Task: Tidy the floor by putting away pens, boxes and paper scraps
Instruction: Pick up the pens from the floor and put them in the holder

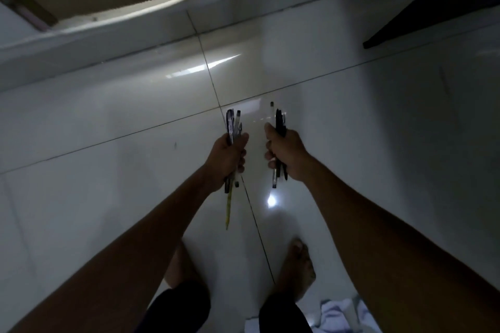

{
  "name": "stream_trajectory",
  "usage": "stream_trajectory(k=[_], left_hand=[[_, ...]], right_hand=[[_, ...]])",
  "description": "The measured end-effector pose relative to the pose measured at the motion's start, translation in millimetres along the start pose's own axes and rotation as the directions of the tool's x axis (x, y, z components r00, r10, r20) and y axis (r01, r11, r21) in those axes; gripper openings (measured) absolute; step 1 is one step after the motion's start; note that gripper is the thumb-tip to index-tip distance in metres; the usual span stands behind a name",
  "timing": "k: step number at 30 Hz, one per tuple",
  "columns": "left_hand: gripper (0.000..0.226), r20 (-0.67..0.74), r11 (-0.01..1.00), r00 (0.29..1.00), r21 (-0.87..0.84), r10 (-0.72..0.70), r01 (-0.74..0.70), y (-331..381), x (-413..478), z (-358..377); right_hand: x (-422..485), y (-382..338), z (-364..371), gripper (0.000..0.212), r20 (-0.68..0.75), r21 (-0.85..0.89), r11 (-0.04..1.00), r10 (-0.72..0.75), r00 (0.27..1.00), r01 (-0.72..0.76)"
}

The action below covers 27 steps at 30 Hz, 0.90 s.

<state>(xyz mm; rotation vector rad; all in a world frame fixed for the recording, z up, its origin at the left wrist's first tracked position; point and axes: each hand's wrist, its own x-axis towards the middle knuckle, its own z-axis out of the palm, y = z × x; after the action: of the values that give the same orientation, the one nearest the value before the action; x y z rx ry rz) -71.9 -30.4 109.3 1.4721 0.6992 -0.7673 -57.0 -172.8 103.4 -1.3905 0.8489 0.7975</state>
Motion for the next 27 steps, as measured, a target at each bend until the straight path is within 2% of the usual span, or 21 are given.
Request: stream_trajectory(k=[2, 4, 10, 13, 16, 19, 22, 27], left_hand=[[0.024, -0.052, 1.0, 0.999, 0.011, -0.016, 0.016, 14, -27, 3], [0.025, -0.081, 0.998, 0.996, -0.05, -0.038, 0.034, 30, -50, 5], [0.036, -0.102, 1.0, 0.995, 0.004, 0.018, -0.017, 109, -128, 20], [0.031, -0.029, 1.0, 1.0, 0.008, 0.011, -0.011, 153, -166, 33], [0.026, 0.052, 0.997, 0.998, 0.053, 0.047, -0.05, 190, -209, 46], [0.033, 0.154, 0.994, 0.984, 0.051, 0.086, -0.094, 222, -252, 52], [0.023, 0.123, 0.994, 0.99, 0.068, 0.075, -0.084, 250, -294, 53], [0.014, 0.105, 0.998, 0.992, -0.013, 0.07, -0.069, 309, -364, 57]], right_hand=[[-34, -7, -1, 0.022, 0.023, -0.025, 1.0, 0.008, 1.0, -0.007], [-63, -18, -3, 0.016, 0.031, -0.004, 1.0, 0.015, 0.999, -0.015], [-157, -77, -10, 0.011, -0.083, 0.154, 0.987, -0.037, 0.996, 0.05], [-204, -105, -9, 0.008, -0.09, 0.158, 0.985, -0.054, 0.995, 0.067], [-254, -133, -7, 0.017, -0.086, 0.189, 0.979, -0.065, 0.994, 0.08], [-304, -161, -7, 0.013, -0.093, 0.244, 0.967, -0.052, 0.994, 0.073], [-352, -186, -16, 0.013, -0.134, 0.298, 0.952, -0.025, 0.991, 0.064], [-424, -233, -34, 0.011, -0.221, 0.317, 0.941, -0.051, 0.974, 0.121]])
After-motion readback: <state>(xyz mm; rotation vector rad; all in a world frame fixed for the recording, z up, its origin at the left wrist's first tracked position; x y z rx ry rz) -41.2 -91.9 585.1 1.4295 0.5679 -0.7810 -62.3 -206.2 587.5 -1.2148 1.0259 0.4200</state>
